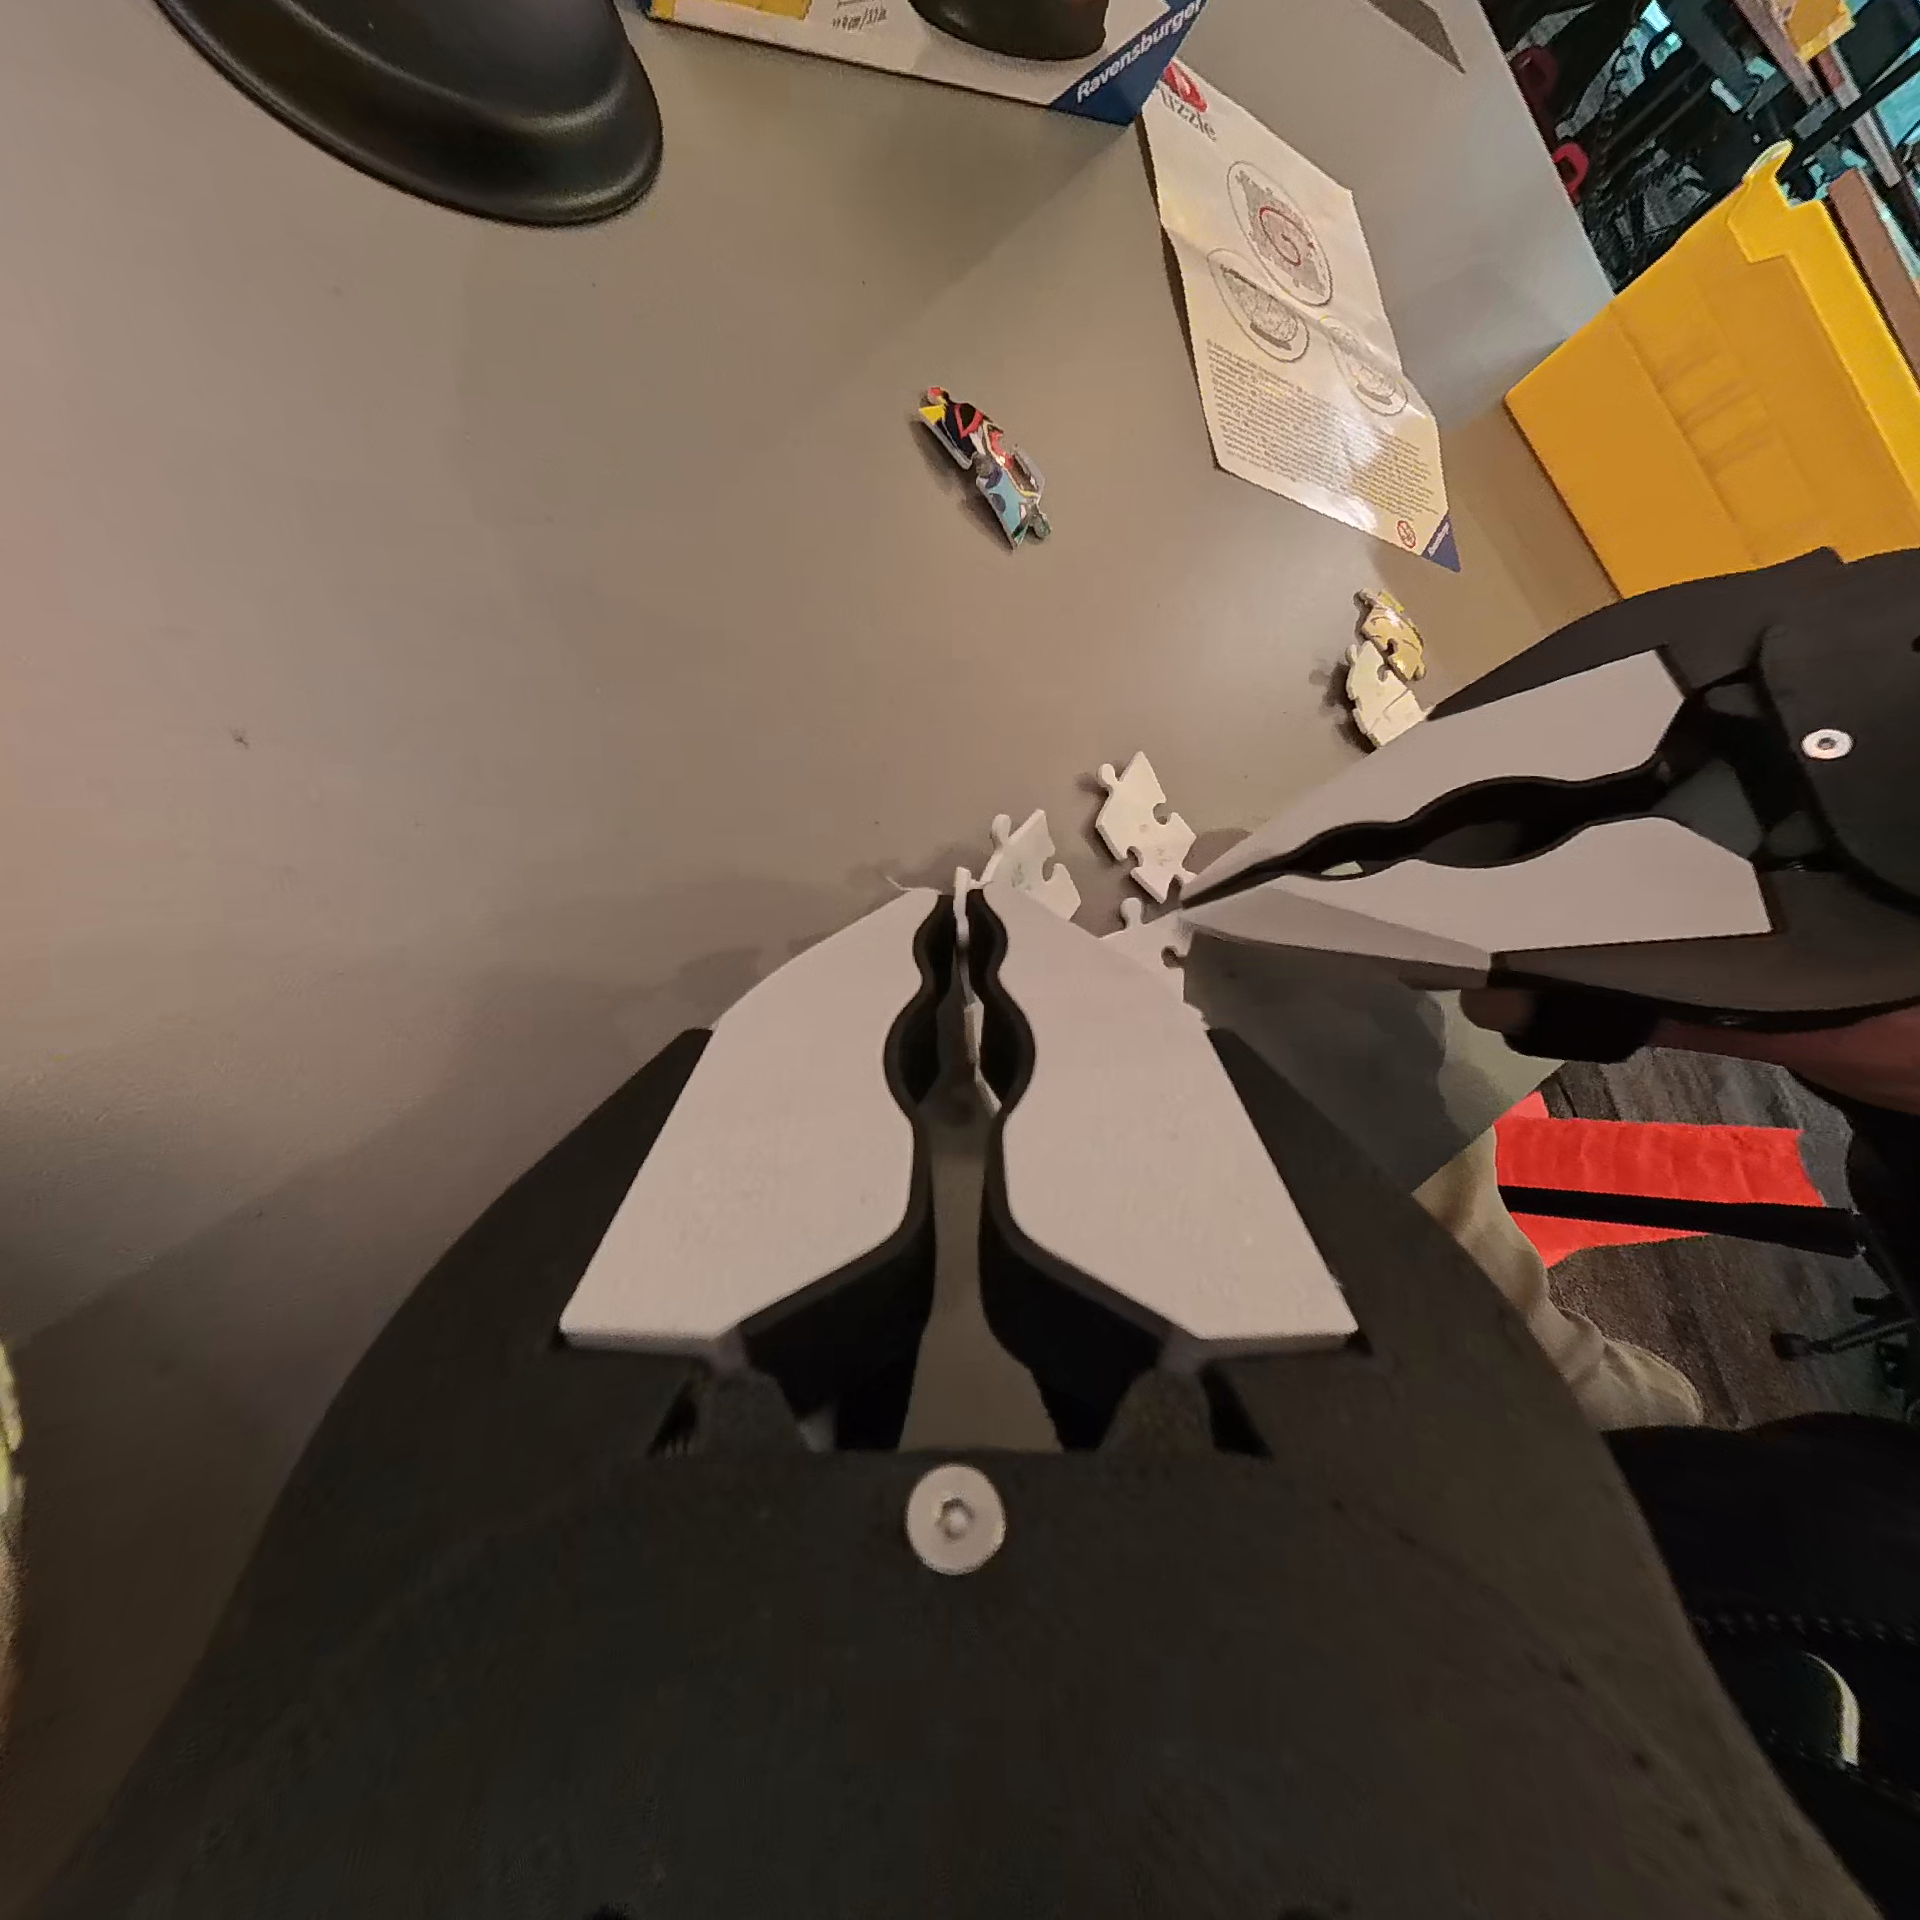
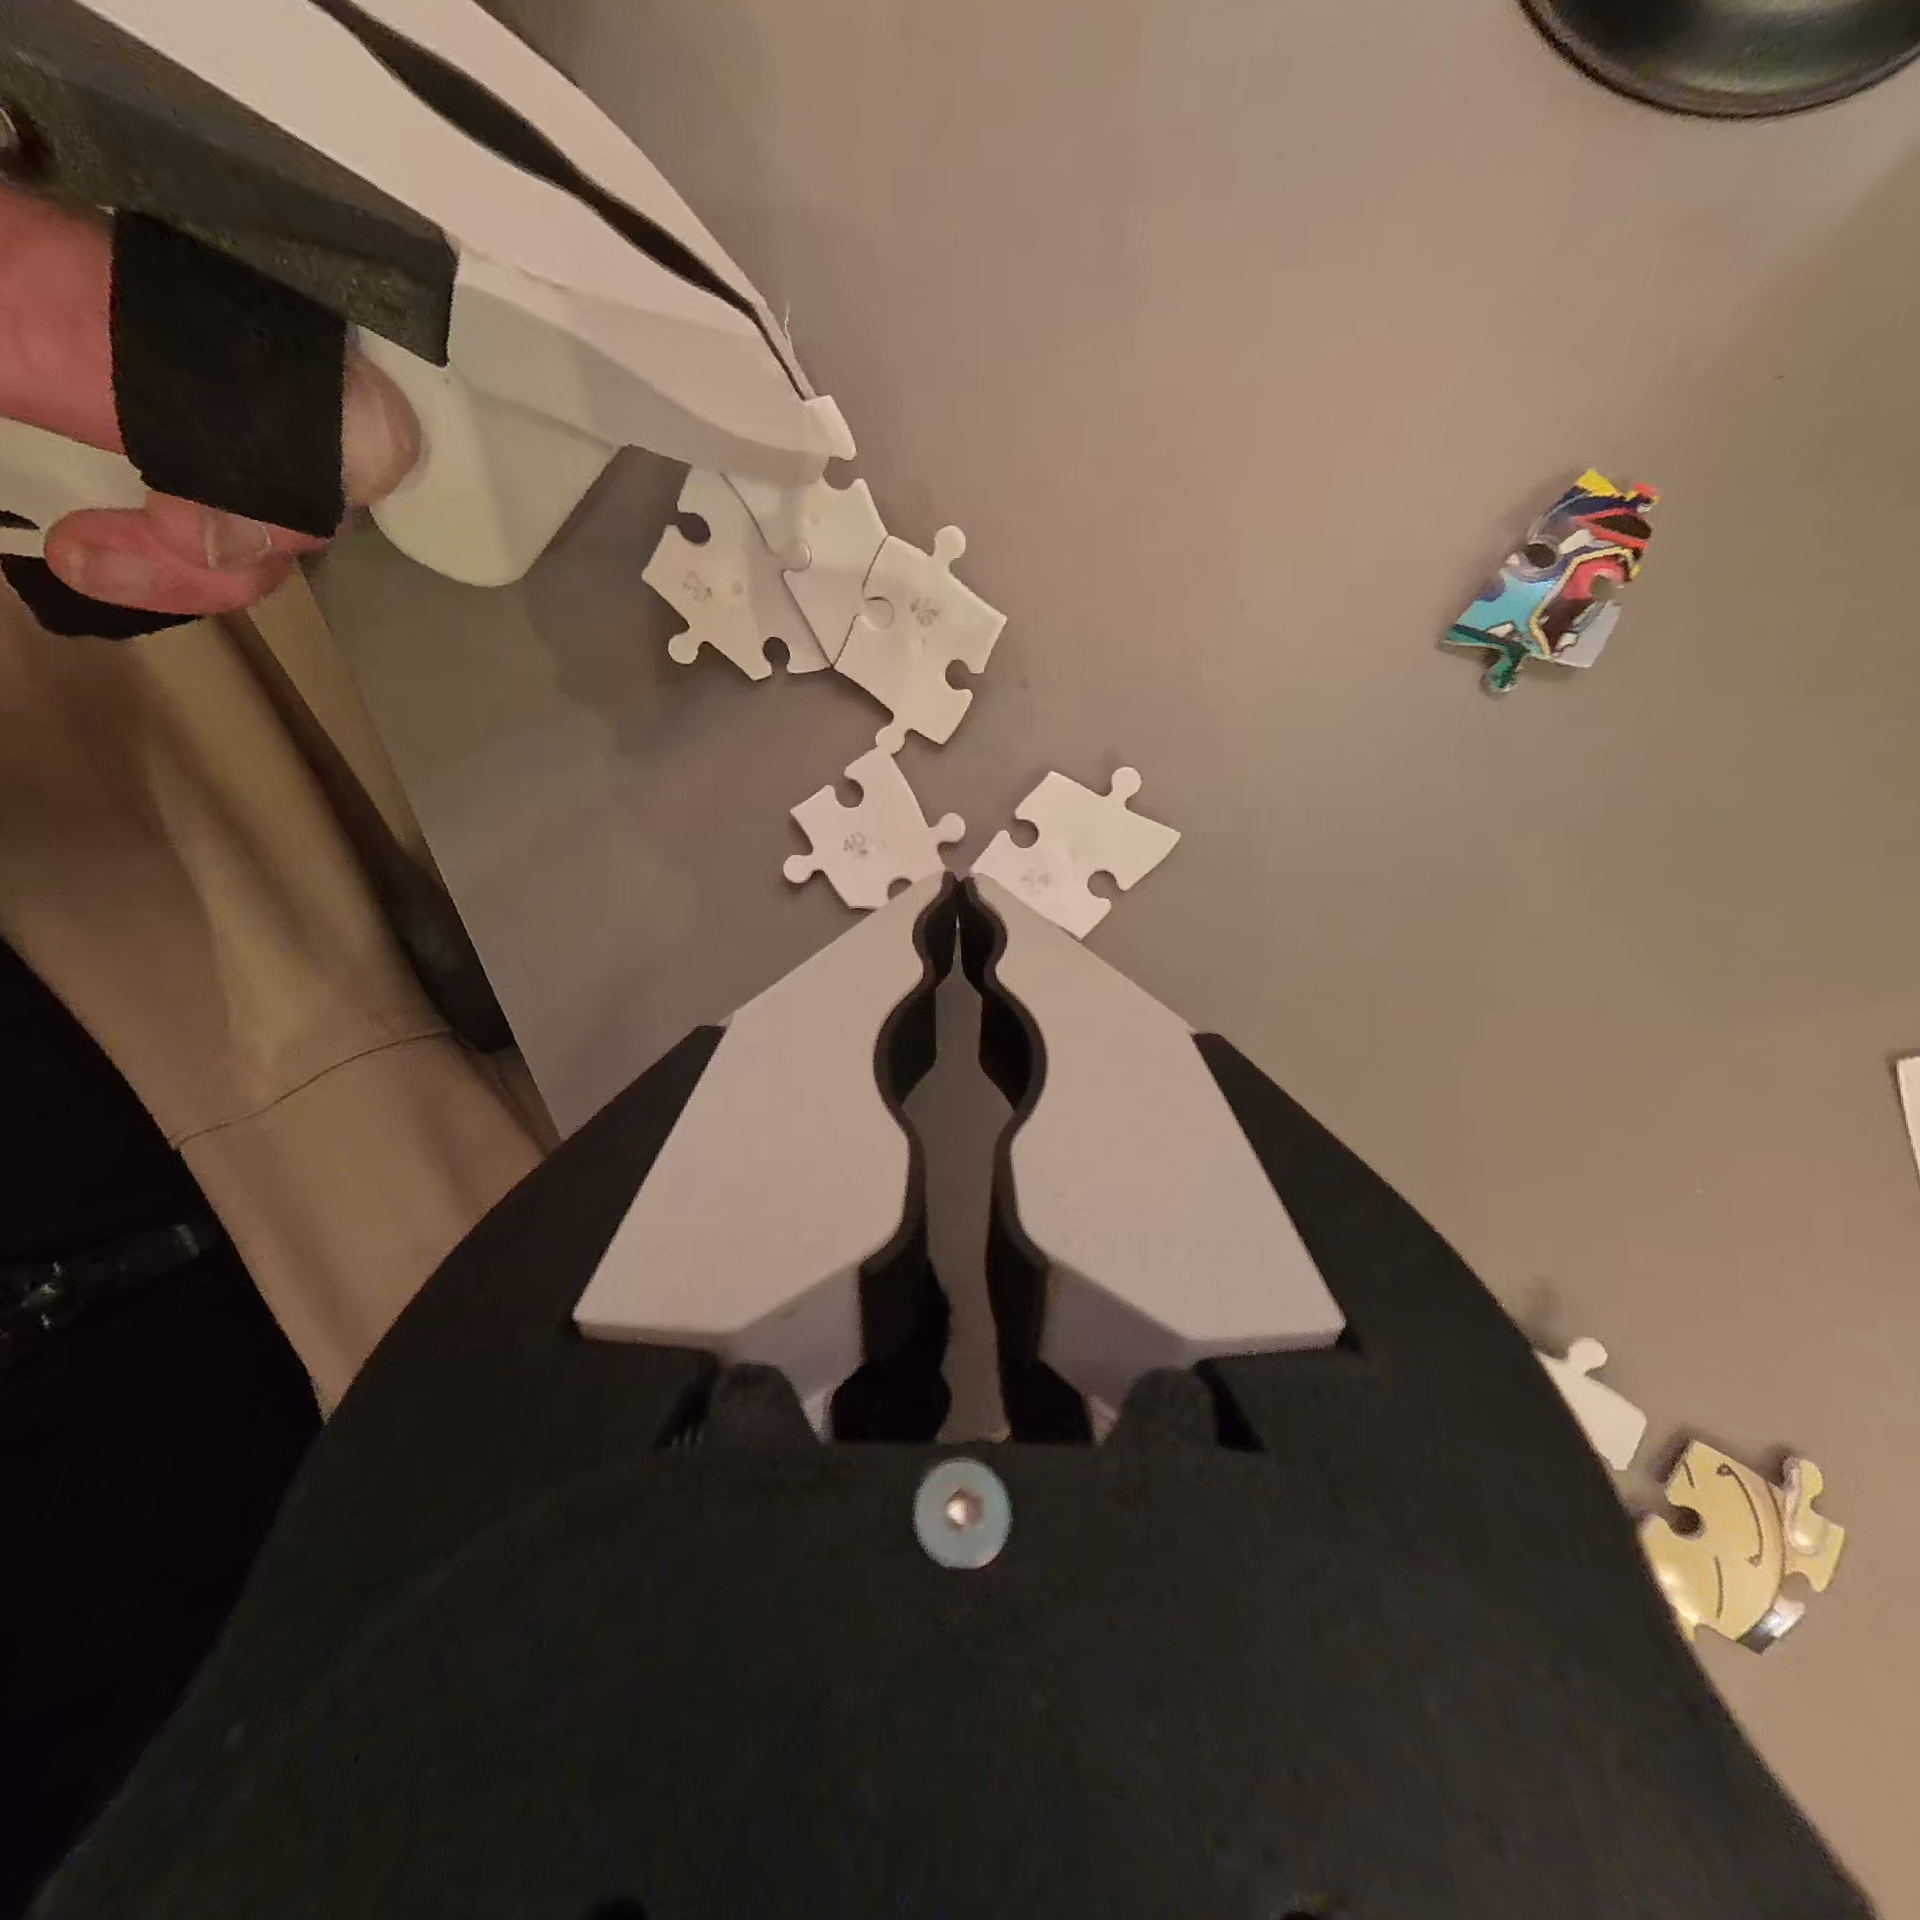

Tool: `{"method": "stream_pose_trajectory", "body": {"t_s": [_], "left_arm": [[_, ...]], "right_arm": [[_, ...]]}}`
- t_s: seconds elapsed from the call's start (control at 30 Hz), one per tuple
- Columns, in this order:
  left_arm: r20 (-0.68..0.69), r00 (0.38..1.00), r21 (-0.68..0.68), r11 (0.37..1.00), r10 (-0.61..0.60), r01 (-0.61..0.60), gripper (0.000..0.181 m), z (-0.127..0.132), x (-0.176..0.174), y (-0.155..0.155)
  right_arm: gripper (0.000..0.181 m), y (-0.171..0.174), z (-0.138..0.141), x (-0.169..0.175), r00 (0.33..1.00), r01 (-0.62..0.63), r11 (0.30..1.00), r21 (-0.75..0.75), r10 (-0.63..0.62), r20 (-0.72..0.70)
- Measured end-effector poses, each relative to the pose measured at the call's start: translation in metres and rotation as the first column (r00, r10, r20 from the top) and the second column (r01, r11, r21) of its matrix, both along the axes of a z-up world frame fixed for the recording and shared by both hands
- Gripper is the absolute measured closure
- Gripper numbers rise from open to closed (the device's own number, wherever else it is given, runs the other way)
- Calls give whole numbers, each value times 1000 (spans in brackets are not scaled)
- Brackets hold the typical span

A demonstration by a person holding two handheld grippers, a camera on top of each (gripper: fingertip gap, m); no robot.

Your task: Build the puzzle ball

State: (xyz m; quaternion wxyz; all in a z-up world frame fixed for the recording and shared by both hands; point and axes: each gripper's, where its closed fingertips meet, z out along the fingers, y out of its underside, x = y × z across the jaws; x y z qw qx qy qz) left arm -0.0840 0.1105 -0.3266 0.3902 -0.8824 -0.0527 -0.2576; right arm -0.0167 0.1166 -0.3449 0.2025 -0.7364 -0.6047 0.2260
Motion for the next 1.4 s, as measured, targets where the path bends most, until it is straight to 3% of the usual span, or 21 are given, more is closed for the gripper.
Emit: {"method": "stream_pose_trajectory", "body": {"t_s": [0.77, 1.4], "left_arm": [[1, 1000, 0, 1000, 2, -2, 179, -1, -1, 1], [4, 1000, 1, 1000, 6, -6, 179, 0, -3, 0]], "right_arm": [[181, -17, -4, -11, 988, -151, 986, 64, 150, 24], [181, -39, -3, -2, 979, -189, 982, -24, 190, 68]]}}
